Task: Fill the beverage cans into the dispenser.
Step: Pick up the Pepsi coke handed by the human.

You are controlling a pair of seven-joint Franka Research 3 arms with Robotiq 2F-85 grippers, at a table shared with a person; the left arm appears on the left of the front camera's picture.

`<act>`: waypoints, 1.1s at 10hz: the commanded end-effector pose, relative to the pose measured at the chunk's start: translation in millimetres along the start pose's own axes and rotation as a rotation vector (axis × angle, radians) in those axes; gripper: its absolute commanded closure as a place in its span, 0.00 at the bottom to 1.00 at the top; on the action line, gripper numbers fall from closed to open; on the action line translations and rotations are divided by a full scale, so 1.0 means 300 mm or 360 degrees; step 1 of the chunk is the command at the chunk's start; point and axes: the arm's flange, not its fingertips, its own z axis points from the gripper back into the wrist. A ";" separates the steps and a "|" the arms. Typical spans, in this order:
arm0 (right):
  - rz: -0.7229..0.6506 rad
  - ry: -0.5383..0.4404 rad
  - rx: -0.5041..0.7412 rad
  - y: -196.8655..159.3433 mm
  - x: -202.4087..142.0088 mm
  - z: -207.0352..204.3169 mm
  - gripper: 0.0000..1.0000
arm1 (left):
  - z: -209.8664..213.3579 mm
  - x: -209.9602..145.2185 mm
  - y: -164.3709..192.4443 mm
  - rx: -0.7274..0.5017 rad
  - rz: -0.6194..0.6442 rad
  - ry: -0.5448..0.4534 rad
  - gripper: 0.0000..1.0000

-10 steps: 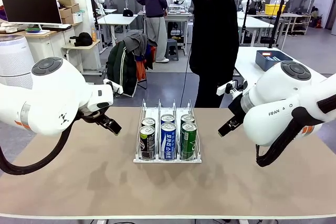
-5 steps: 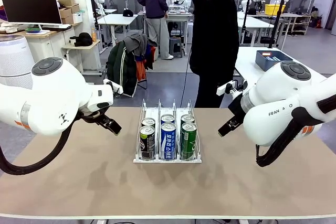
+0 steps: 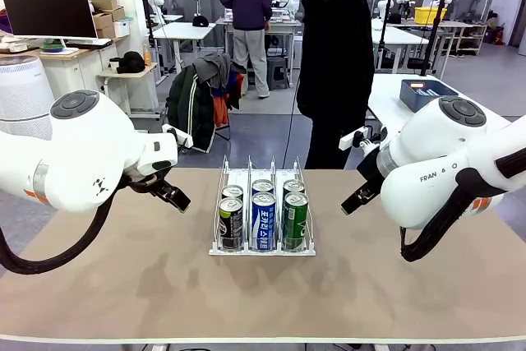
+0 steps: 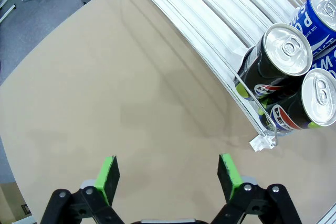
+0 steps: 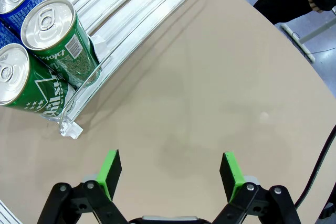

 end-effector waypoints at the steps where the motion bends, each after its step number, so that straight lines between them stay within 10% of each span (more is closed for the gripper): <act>1: -0.0002 0.0000 0.0001 0.000 0.000 0.000 0.00 | 0.000 -0.001 0.002 0.0001 0.0003 0.0000 0.00; 11: -0.0002 0.0000 0.0001 0.000 0.000 0.000 0.00 | 0.000 -0.001 0.002 0.0001 0.0003 0.0000 0.00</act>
